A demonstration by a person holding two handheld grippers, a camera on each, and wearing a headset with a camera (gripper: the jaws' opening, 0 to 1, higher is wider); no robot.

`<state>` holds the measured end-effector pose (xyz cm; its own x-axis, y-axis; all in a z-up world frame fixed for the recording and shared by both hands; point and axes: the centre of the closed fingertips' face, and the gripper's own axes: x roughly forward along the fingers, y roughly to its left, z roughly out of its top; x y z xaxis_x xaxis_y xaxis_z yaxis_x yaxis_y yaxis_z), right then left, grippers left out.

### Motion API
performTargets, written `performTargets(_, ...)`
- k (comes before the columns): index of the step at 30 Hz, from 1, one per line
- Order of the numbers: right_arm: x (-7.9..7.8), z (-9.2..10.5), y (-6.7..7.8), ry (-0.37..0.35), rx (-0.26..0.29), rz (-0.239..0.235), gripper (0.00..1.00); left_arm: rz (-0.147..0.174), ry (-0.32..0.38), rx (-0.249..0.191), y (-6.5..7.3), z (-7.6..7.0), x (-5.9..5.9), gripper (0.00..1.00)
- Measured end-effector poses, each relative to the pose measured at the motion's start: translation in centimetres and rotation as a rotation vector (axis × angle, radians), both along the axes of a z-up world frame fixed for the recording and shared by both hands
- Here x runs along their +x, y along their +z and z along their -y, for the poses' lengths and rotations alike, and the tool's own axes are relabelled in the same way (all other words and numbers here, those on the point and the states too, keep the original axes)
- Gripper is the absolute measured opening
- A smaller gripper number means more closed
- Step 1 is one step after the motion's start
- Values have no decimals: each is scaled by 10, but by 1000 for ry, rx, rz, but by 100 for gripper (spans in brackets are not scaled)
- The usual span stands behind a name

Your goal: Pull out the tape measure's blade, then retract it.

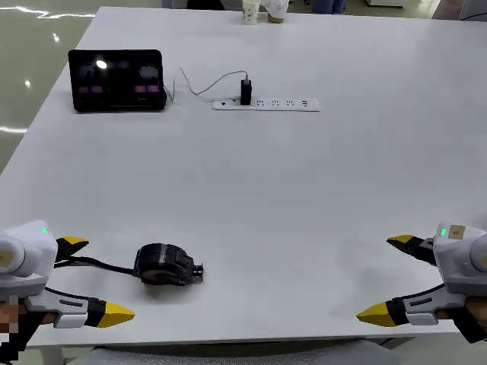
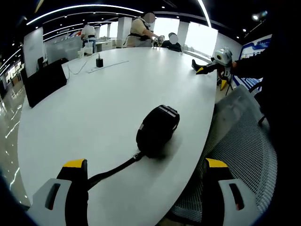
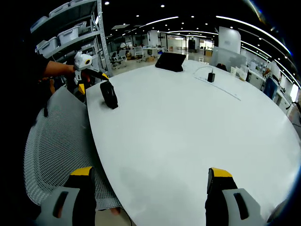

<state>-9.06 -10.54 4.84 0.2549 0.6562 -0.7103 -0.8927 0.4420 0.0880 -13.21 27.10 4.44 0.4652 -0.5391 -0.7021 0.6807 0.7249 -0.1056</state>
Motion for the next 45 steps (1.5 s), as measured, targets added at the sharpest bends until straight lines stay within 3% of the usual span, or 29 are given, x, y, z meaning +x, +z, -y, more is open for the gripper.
performTargets(2, 2, -6, 3, 26, 15, 31, 99, 23, -20, 10, 4, 2, 4, 99)
performTargets(7, 4, -11, -2, 38, -23, 32, 99, 35, -44, 13, 8, 6, 11, 99)
performTargets(10, 6, -14, -2, 45, -22, 33, 99, 31, -61, 27, 7, 9, 14, 99)
performTargets(12, 7, -20, -1, 57, -17, 37, 99, 46, -84, 37, 8, 13, 17, 99)
performTargets(18, 9, -40, 1, 81, -5, 36, 99, 39, -114, 59, 6, 22, 17, 99)
performTargets(23, 9, -52, 0, 112, 4, 30, 99, 30, -138, 53, 6, 27, 16, 99)
performTargets(28, 7, -68, 2, 167, 8, 40, 99, 20, -168, 72, 7, 27, 17, 99)
performTargets(31, 8, -76, 2, 179, 19, 40, 99, 33, -182, 97, 10, 26, 20, 99)
performTargets(34, 9, -83, 0, 189, 23, 42, 99, 18, -192, 105, 10, 27, 22, 99)
performTargets(37, 6, -92, -1, 203, 29, 42, 99, 32, -224, 116, 11, 32, 25, 99)
performTargets(45, 0, -115, -1, 261, 58, 48, 99, 20, -300, 139, 7, 49, 26, 99)
